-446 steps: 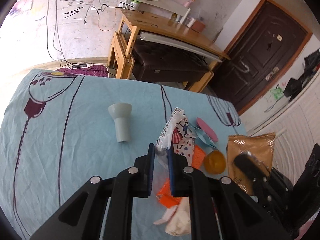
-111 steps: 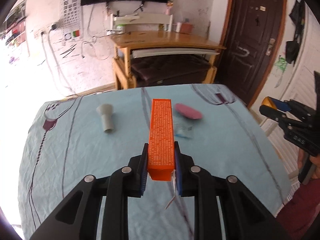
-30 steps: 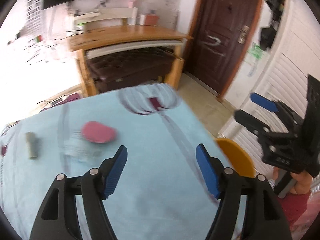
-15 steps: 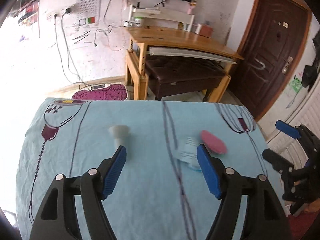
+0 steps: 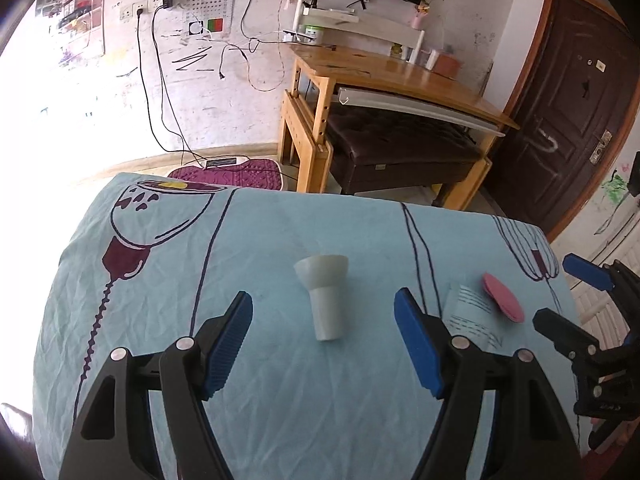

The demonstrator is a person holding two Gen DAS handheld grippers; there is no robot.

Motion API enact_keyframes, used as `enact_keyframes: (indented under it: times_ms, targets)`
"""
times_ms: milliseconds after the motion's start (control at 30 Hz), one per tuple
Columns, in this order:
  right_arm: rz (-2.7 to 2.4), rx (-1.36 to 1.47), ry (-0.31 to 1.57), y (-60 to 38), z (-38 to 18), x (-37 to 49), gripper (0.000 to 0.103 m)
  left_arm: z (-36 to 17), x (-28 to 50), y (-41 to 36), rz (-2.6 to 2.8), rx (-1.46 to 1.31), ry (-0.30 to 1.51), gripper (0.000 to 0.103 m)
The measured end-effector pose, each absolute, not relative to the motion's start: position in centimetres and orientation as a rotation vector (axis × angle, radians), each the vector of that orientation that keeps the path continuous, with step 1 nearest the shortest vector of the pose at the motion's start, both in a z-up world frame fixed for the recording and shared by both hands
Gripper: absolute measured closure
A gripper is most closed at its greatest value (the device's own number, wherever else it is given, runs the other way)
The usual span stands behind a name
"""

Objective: Collect trash
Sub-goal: 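Move both open tools back over the grey cup and pink oval, then grasp the grey cup with the left tool while the right tool grasps the pink oval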

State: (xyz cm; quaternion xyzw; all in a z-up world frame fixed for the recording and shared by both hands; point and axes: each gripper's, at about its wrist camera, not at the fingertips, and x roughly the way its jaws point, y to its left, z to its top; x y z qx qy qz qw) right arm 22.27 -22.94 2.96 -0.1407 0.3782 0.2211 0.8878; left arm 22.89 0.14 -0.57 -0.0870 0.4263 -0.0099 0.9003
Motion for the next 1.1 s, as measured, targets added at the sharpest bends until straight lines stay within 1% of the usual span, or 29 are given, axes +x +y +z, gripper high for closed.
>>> enact_keyframes:
  times_ms: [200, 467, 667, 700, 733, 833, 867, 900, 933, 967, 1033, 1100]
  targets:
    - [0.431, -0.299, 0.817, -21.5, 1.6, 23.2, 0.021, -1.2, 24.3, -0.4, -0.006, -0.16, 0.882, 0.034]
    - [0.372, -0.29, 0.89, -21.2, -0.5, 24.6, 0.021, -2.2, 26.5, -1.1, 0.041, -0.121, 0.928, 0.034]
    - [0.324, -0.217, 0.92, -22.5, -1.0, 25.8, 0.022, -3.0, 26.6, -2.0, 0.048, -0.067, 0.931, 0.035]
    - [0.325, -0.213, 0.925, -22.5, -1.1, 25.9, 0.022, -3.0, 26.6, -2.2, 0.05, -0.059, 0.93, 0.038]
    - [0.326, -0.208, 0.926, -22.5, -1.1, 26.0, 0.024, -3.1, 26.6, -2.6, 0.062, -0.034, 0.926, 0.044]
    - [0.341, -0.196, 0.936, -22.5, -1.3, 26.1, 0.035, -3.1, 26.1, -3.4, 0.052, -0.001, 0.917, 0.055]
    - [0.343, -0.201, 0.935, -22.4, -1.3, 25.9, 0.037, -3.1, 25.9, -3.5, 0.047, 0.004, 0.916, 0.057]
    - [0.345, -0.206, 0.935, -22.5, -1.2, 25.8, 0.041, -3.1, 25.8, -3.6, 0.041, 0.011, 0.913, 0.062]
    - [0.344, -0.209, 0.937, -22.6, -1.2, 25.7, 0.052, -3.1, 25.6, -3.8, 0.033, 0.018, 0.912, 0.067]
    - [0.339, -0.212, 0.943, -22.7, -1.3, 25.6, 0.056, -3.0, 25.5, -4.0, 0.031, 0.022, 0.911, 0.071]
    - [0.342, -0.201, 0.948, -23.2, -1.6, 25.4, 0.056, -3.0, 25.2, -4.5, 0.028, 0.035, 0.907, 0.082]
    - [0.358, -0.16, 0.95, -23.9, -1.7, 25.4, 0.058, -2.9, 25.0, -4.8, 0.024, 0.037, 0.906, 0.084]
